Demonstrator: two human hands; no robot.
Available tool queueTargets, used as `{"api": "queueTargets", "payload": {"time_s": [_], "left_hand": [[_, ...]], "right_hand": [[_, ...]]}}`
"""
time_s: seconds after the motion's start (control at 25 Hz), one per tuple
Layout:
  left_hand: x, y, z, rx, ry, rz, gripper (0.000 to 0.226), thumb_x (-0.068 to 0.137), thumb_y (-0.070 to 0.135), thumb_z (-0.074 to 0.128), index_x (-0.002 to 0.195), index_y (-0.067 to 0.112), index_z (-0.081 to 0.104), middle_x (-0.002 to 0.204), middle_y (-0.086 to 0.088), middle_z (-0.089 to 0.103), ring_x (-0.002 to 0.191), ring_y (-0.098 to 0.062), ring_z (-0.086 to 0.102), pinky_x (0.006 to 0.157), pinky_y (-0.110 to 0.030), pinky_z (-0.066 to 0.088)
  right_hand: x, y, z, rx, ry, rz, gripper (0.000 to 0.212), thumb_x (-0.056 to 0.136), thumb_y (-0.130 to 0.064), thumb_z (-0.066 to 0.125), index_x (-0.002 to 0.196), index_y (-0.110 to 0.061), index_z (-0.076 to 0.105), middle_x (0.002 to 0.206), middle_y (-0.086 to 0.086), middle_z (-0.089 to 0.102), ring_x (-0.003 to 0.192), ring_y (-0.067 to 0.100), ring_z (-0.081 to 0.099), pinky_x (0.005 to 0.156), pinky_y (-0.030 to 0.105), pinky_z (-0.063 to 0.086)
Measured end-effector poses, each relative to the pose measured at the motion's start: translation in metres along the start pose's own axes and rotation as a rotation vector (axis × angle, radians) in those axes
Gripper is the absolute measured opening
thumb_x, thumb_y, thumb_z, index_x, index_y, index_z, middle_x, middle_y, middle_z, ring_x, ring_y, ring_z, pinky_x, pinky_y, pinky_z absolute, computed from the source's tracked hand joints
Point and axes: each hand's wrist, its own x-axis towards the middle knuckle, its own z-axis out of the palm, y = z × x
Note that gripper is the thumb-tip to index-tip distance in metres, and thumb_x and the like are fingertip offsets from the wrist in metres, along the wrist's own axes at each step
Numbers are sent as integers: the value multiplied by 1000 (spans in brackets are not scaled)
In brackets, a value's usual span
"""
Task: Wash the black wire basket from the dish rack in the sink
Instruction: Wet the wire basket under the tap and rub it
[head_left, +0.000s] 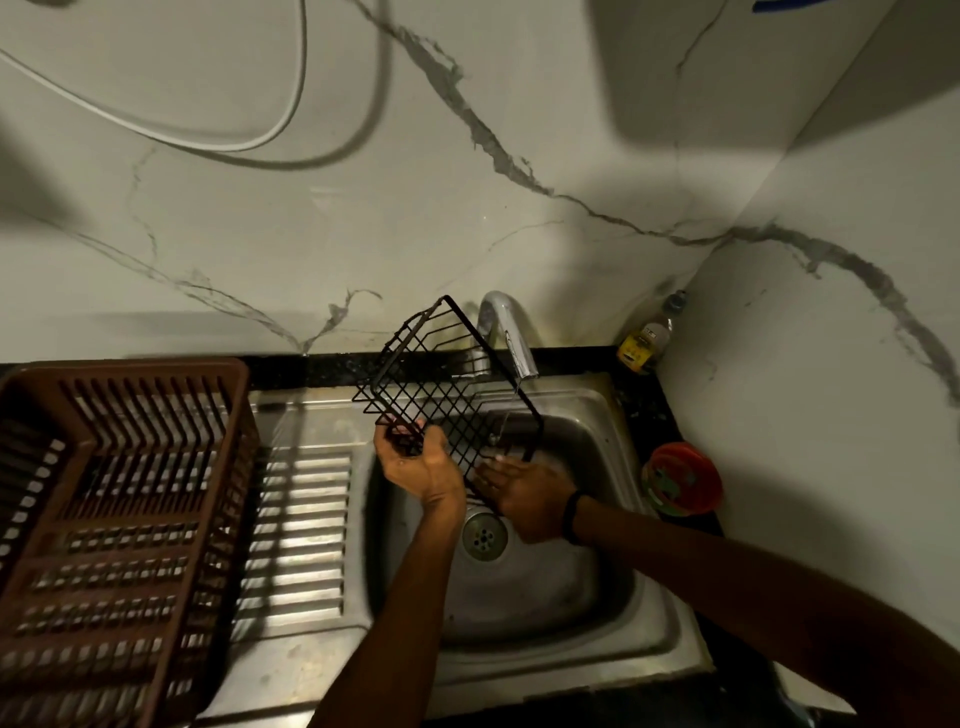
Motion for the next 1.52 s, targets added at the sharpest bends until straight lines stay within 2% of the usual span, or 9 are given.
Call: {"api": "queueTargets", "payload": {"time_s": [0.28, 0.4, 0.56, 0.72, 0.88, 1.0, 1.08, 1.24, 1.52], "left_hand": [[5, -16, -11, 75, 3, -66, 49, 76, 6, 63, 120, -14, 57, 78, -1, 62, 56, 2, 60, 56, -13, 47], [10, -24, -21, 169, 13, -139, 34, 86, -3, 64, 120, -8, 61, 73, 11, 70, 62, 7, 62, 61, -9, 48], [16, -26, -33, 275, 71, -264, 29, 88, -4, 63, 116, 2, 68, 97, -5, 72, 80, -9, 65, 75, -27, 49], [28, -25, -48, 324, 9, -419, 11, 77, 23, 69, 87, 18, 69, 86, -4, 71, 81, -21, 62, 79, -37, 49], [38, -12, -51, 357, -100, -584, 20, 81, 26, 57, 63, 19, 59, 54, -1, 56, 54, -21, 52, 52, -29, 42], [38, -9, -53, 330, -201, -674, 27, 89, 28, 52, 64, 18, 56, 57, -4, 53, 58, -23, 54, 50, -28, 40], [38, -9, -57, 360, -240, -743, 23, 82, 34, 54, 66, 18, 61, 63, -5, 59, 60, -25, 61, 55, -30, 44], [31, -4, -57, 432, -400, -847, 31, 54, 33, 58, 77, 13, 68, 79, -8, 65, 74, -29, 71, 68, -33, 51], [24, 4, -67, 585, -457, -859, 30, 92, 31, 48, 90, 10, 70, 90, -17, 67, 69, -25, 63, 62, -31, 46]], "right_hand": [[-2, 1, 21, -25, -77, 53, 66, 90, -13, 54, 151, -10, 30, 159, 14, 24, 148, 33, 19, 121, 52, 16], [-8, 22, 13, -12, 12, 188, 62, 91, -3, 51, 150, -9, 33, 157, 14, 31, 147, 31, 23, 121, 46, -1], [-19, -1, 14, 55, -108, 97, 54, 90, -17, 55, 143, -16, 47, 147, 9, 46, 137, 29, 37, 120, 49, 19], [-37, 15, 23, 231, 71, 261, 40, 91, -20, 55, 131, -21, 58, 137, 3, 56, 133, 22, 44, 120, 44, 17], [-50, -1, 27, 571, 401, 310, 40, 80, -9, 60, 119, -15, 67, 132, 6, 60, 129, 21, 50, 111, 39, 39], [-49, -8, 17, 1042, 770, 747, 23, 88, -2, 64, 105, -17, 71, 108, 2, 69, 99, 8, 63, 90, 28, 53], [-41, -9, 4, 1390, 691, 1049, 9, 94, -21, 62, 99, -22, 69, 101, 4, 70, 88, 11, 63, 81, 35, 56], [-30, -11, -4, 2107, 150, 1057, 53, 87, -68, 53, 97, -18, 68, 89, 6, 67, 76, 20, 63, 64, 32, 52], [-34, -28, 1, 2507, -25, 837, 78, 88, -76, 39, 128, -14, 64, 132, 24, 59, 122, 46, 55, 102, 64, 41]]}}
